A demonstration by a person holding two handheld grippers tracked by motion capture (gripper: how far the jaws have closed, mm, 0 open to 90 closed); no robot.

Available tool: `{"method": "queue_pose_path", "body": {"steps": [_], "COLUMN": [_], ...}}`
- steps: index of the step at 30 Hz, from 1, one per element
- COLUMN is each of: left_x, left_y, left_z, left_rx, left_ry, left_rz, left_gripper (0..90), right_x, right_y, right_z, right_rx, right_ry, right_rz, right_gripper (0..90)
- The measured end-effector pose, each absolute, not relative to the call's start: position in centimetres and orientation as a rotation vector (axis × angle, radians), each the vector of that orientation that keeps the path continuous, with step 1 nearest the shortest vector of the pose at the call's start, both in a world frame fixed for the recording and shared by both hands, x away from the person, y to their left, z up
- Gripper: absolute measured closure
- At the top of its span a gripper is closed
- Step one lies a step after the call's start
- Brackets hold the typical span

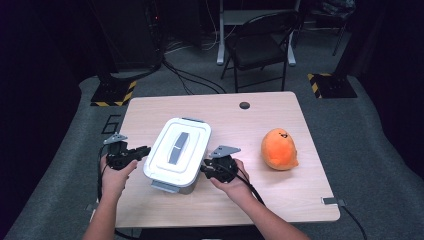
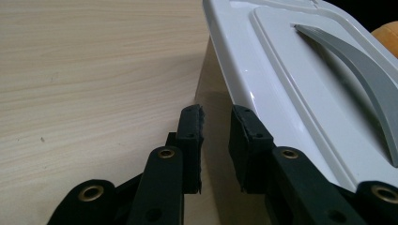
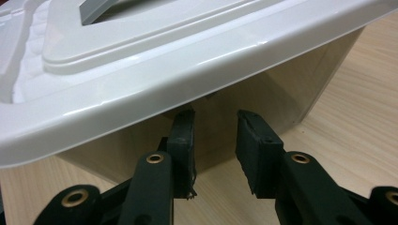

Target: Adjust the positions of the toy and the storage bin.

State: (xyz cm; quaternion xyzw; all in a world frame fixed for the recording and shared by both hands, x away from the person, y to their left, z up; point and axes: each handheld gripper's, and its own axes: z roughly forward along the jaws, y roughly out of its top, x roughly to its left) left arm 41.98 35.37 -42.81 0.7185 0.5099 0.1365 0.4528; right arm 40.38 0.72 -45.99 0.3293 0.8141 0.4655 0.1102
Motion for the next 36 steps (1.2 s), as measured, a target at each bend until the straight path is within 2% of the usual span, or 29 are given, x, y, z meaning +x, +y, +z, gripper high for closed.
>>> {"method": "queue_pose_path", "body": {"steps": [16,36], "left_x": [41.7,41.6], "left_y": [36.2,36.5], "left_z": [-42.9,-42.7], "left_rx": [1.751,1.741], "left_ry": [1.28,1.302], "left_rz": [0.336,0.375], "left_gripper": [70.9,58.4], "right_x": [39.9,40.3], "right_y": [1.6,-1.3], "right_z": [-46.3,-45.6], "right_rx": [0.94,0.991], "right_ry": [2.43,2.343], "right_rz": [1.377,1.341], "right_gripper": [64.7,57.5]}}
